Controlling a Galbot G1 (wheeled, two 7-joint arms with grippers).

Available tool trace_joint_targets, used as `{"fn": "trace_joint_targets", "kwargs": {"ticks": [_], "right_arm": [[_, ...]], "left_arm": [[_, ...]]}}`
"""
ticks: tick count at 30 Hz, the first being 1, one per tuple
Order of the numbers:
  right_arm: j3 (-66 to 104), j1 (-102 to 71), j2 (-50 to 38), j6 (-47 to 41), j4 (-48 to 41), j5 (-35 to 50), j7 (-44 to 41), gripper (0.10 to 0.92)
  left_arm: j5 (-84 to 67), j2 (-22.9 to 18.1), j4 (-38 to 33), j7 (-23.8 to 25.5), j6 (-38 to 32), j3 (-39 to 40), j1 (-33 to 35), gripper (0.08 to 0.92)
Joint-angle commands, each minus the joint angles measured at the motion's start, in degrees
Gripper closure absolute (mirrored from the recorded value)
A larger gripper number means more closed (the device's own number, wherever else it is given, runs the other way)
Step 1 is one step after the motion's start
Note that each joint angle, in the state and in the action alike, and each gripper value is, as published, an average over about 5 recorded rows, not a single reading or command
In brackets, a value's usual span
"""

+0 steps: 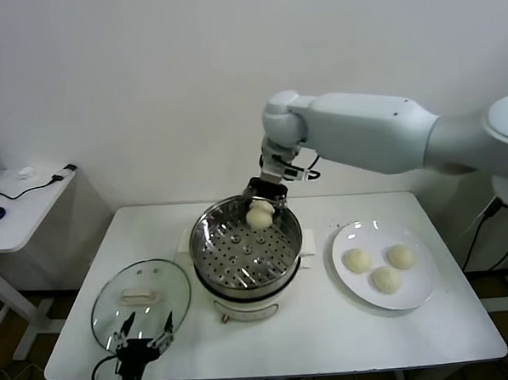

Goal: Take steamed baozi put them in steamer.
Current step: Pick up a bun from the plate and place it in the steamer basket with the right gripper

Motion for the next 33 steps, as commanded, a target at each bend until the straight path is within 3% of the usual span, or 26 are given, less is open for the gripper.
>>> {"fn": "trace_joint_targets", "kwargs": {"ticks": [1,20,28,33], "right_arm": [[3.8,-7.5,5.8,7.6,-12.0,-13.2,2.2,0.373],[6.3,-13.5,12.2,9.8,-25.3,-13.9,5.1,0.366],[5.6,-12.7,10.6,9.3,-21.8,-9.6,6.5,0.215],[2.7,-6.8,6.1,8.0,-14.6,0.5,2.8,0.203]], "left_arm": [[0.0,0.1,-0.1,0.0,-0.1,0.0,0.1,0.177],[-0.2,0.6,-0.2,-0.1,-0.3,-0.4,0.0,0.177],[-0.2,0.5,-0.4,-0.2,-0.3,-0.4,0.0,0.177],[-0.1,0.3,-0.9,-0.2,-0.2,-0.5,0.3,0.177]]}}
